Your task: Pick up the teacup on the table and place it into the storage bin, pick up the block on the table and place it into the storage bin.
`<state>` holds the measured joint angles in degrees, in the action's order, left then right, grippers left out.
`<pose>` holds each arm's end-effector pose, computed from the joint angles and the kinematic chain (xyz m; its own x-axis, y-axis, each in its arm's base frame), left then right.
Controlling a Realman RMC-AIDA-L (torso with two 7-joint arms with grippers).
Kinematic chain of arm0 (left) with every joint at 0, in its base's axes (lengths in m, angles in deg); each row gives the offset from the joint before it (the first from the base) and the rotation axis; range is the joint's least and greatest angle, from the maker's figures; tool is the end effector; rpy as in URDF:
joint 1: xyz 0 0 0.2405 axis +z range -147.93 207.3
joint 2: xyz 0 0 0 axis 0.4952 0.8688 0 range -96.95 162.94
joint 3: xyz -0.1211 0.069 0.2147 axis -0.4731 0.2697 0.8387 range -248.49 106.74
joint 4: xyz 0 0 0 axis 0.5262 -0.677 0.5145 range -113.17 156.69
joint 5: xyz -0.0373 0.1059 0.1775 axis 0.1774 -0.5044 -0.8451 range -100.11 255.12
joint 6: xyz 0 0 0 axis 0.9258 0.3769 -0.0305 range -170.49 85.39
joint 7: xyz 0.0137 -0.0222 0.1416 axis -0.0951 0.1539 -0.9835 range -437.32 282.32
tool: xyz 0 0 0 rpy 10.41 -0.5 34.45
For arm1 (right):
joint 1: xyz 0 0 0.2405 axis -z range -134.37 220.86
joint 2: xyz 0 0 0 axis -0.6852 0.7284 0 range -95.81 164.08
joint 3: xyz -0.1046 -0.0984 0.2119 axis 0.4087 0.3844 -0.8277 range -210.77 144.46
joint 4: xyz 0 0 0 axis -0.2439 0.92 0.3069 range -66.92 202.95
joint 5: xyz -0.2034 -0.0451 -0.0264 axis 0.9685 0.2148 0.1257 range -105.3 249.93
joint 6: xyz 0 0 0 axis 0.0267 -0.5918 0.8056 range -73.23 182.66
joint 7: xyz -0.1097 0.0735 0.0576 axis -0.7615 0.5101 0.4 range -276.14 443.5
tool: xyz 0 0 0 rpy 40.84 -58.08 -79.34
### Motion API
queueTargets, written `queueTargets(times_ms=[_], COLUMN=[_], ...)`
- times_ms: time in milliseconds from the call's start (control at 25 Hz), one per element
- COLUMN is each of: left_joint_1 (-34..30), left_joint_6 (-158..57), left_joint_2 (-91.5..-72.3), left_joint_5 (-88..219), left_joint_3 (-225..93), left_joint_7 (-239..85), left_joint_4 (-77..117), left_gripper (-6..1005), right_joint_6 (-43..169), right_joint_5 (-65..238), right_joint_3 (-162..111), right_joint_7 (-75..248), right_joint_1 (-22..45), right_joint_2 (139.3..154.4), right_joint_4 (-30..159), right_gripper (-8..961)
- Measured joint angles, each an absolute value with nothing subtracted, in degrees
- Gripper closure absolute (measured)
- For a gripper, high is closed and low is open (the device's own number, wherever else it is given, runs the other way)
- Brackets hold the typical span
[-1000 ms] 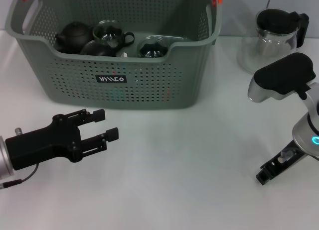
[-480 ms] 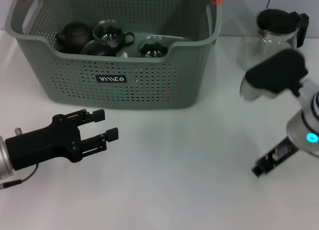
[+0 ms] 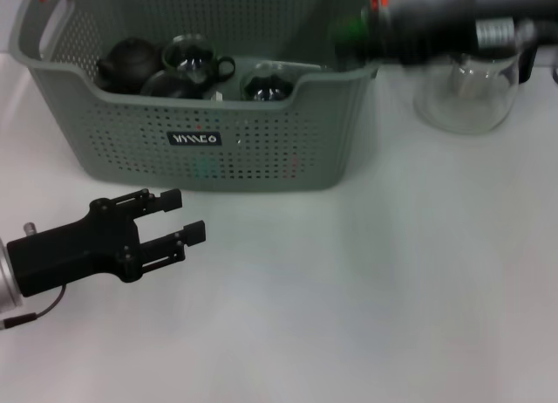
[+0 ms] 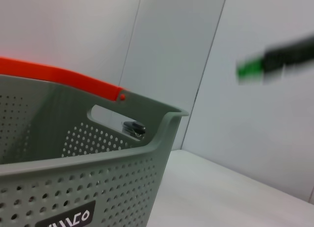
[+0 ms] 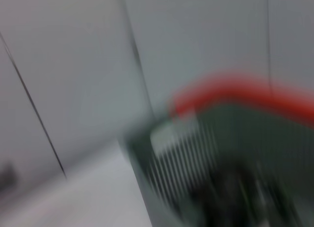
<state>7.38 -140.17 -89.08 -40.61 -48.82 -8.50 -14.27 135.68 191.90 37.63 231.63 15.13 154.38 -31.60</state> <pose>-0.3034 0.2740 0.0070 0.6800 0.3126 0.6632 0.5542 -0.8114 -0.1858 0.0750 0.3444 0.0638 0.8070 -0.4126 -0.4225 -0.5489 -0.7880 -0.2788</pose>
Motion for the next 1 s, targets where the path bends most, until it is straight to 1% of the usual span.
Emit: queueTargets(times_ms=[120, 240, 440, 480, 520, 560, 600, 640, 760, 840, 1000], left_joint_1=[7.29, 7.23, 7.18, 7.18, 7.18, 7.19, 7.18, 7.18, 7.18, 7.22, 7.33], left_joint_6=[-140.23, -140.28, -140.38, -140.39, -140.39, -140.4, -140.42, -140.47, -140.85, -140.96, -141.0], left_joint_2=[-89.08, -89.09, -89.16, -89.24, -89.27, -89.32, -89.33, -89.35, -89.35, -89.35, -89.35], left_joint_5=[-40.61, -40.62, -40.61, -40.61, -40.61, -40.62, -40.61, -40.61, -40.6, -40.59, -40.5], left_joint_3=[-48.83, -48.88, -48.93, -48.92, -48.93, -48.92, -48.92, -48.9, -48.89, -48.9, -48.9], left_joint_7=[-8.43, -8.29, -8.16, -8.16, -8.16, -8.16, -8.16, -8.15, -8.12, -8.08, -8.07], left_joint_4=[-14.27, -14.27, -14.27, -14.27, -14.27, -14.27, -14.27, -14.27, -14.27, -14.27, -14.27], left_gripper=[318, 318, 318, 318, 318, 318, 317, 317, 317, 317, 317], right_joint_6=[127.04, 118.67, 111.45, 107.66, 107.66, 105.85, 102.73, 102.73, 100.38, 99.35, 98.58], right_joint_5=[184.26, 183.98, 190.14, 193.07, 193.07, 194.24, 196.84, 196.84, 200.02, 200.72, 200.56], right_joint_3=[37.15, 39.22, 37.49, 36.65, 36.65, 36.51, 36.46, 36.46, 36.53, 36.88, 36.99], right_joint_7=[224.7, 220.19, 218.08, 216.69, 216.69, 216.06, 215.52, 215.52, 215.57, 215.7, 215.74], right_joint_1=[13.18, 7.46, -10.05, -17.22, -17.22, -20.28, -24.99, -24.99, -28.55, -28.87, -28.65], right_joint_2=[154.45, 154.37, 153.37, 153.03, 153.03, 152.97, 152.97, 152.97, 153.48, 153.86, 154.02], right_joint_4=[-27.11, -18.44, 5.99, 16.49, 16.49, 21.12, 27.86, 27.86, 32.21, 32.64, 32.5], right_gripper=[520, 519, 517, 517, 516, 516, 515, 515, 514, 513, 511])
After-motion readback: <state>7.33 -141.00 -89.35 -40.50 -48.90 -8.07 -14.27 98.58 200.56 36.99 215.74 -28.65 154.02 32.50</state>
